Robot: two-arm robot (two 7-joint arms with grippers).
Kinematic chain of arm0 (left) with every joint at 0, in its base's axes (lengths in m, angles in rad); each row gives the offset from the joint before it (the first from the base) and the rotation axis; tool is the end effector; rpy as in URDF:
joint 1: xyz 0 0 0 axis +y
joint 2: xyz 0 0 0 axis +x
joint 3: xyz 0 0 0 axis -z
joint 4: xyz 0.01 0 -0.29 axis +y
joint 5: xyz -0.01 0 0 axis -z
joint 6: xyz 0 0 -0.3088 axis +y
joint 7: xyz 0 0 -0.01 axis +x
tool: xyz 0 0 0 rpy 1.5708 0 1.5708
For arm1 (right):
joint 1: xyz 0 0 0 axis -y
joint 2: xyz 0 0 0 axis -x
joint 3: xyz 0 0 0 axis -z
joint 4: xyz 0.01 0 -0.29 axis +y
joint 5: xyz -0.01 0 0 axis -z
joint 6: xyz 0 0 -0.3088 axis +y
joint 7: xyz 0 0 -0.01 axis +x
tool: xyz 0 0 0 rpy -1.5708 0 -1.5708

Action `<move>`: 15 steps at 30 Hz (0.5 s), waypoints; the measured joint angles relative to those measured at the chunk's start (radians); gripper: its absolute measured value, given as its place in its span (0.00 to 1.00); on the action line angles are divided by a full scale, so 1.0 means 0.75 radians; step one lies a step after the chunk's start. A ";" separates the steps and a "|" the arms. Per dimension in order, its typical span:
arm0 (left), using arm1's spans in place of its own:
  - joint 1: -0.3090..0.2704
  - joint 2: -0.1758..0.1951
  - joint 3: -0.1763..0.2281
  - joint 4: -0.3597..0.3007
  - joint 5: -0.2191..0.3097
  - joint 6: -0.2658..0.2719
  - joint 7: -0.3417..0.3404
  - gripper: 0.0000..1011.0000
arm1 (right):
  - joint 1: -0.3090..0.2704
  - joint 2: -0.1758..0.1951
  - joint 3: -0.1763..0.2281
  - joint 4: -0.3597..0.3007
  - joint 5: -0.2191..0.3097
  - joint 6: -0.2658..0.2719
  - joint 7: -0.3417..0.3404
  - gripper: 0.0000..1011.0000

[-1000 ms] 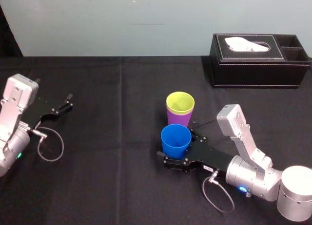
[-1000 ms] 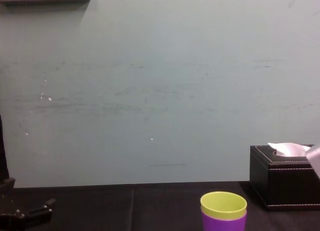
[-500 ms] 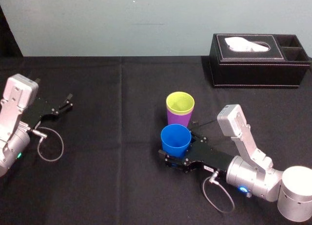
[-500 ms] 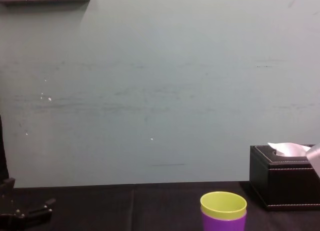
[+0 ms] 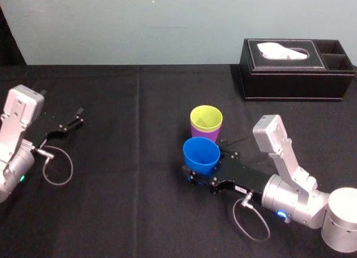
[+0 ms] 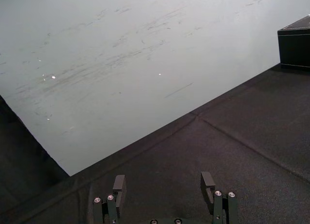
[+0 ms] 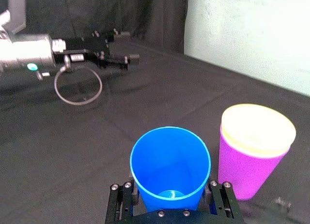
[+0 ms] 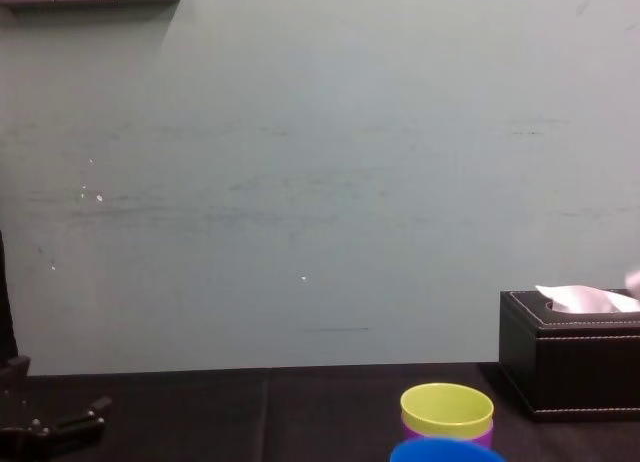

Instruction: Stack the three plastic cups sequentially using one hand.

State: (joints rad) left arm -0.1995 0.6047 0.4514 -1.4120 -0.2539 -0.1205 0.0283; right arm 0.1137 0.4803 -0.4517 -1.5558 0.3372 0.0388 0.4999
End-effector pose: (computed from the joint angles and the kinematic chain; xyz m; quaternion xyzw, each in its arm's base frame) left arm 0.3581 0.0827 -0.3023 0.1415 -0.1325 0.5799 0.7913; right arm 0.3319 -0.0137 -0.3012 -0.1047 0.0068 -0.3284 0.9387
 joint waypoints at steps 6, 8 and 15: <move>0.000 0.000 0.000 0.000 0.000 0.000 0.000 1.00 | -0.005 0.033 0.021 -0.098 0.026 0.018 0.011 0.71; 0.000 0.000 0.000 0.000 0.000 0.000 0.000 1.00 | 0.005 0.045 0.033 -0.137 0.045 0.040 0.017 0.71; 0.000 0.000 0.000 0.000 0.000 0.000 0.000 1.00 | 0.080 0.068 0.067 -0.198 0.119 0.118 0.024 0.71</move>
State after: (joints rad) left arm -0.1995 0.6047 0.4514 -1.4120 -0.2538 -0.1205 0.0283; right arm 0.1738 0.5316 -0.4017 -1.7046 0.4261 0.1276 0.5177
